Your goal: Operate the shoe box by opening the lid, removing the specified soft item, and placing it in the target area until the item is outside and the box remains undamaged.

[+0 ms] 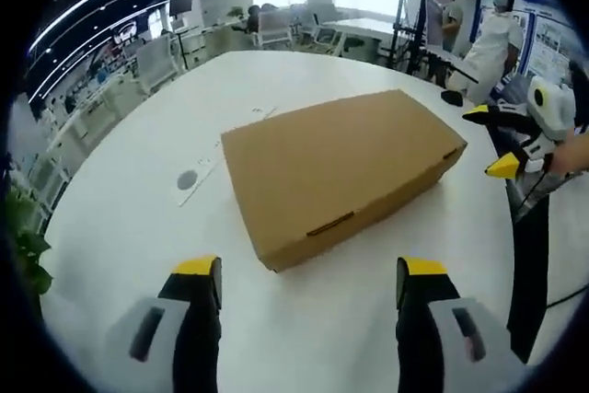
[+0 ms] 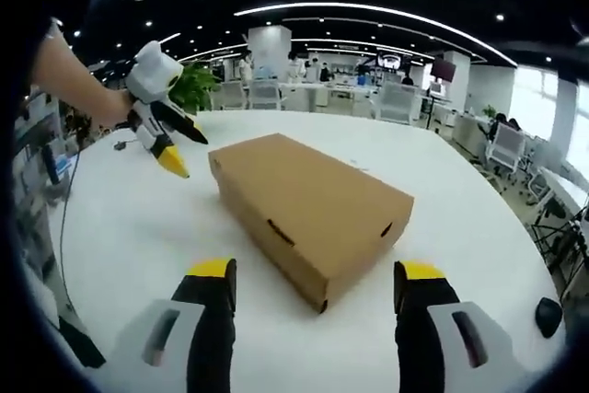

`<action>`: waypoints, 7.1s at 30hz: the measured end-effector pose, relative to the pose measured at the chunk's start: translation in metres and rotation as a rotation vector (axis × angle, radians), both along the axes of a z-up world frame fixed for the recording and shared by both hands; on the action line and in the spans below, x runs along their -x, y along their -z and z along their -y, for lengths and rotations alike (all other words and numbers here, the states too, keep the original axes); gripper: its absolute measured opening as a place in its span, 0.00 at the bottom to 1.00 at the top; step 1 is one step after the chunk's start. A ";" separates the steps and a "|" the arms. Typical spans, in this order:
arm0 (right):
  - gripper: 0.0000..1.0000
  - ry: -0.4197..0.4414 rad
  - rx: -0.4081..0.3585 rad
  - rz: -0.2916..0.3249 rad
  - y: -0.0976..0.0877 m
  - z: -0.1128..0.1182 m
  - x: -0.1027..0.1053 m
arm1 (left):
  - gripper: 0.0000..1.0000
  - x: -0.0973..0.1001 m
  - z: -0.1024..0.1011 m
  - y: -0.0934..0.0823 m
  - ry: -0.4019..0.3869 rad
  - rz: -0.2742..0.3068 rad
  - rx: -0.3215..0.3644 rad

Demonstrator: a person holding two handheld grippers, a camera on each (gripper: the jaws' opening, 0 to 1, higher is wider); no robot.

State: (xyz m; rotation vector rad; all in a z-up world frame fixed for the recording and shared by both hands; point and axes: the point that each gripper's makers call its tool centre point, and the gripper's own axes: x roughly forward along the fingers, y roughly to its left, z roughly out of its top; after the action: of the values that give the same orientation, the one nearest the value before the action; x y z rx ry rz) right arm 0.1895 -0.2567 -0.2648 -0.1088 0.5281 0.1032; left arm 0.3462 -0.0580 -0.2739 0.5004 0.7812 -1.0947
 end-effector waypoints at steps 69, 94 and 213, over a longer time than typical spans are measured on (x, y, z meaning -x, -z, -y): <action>0.57 -0.026 -0.005 -0.143 0.034 0.008 -0.037 | 0.46 -0.029 0.023 0.035 0.177 -0.032 -0.118; 0.56 -0.107 0.017 -0.224 0.035 0.016 -0.048 | 0.43 -0.019 0.015 0.046 -0.001 -0.072 -0.157; 0.50 -0.570 0.265 -0.364 0.045 0.031 -0.092 | 0.33 0.051 -0.016 0.050 -0.609 -0.105 -0.044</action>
State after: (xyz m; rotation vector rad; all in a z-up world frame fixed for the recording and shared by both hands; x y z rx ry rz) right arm 0.2819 -0.2874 -0.3094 -0.5058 0.8623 0.6182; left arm 0.2952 -0.0420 -0.3241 0.2140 0.9699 -0.5403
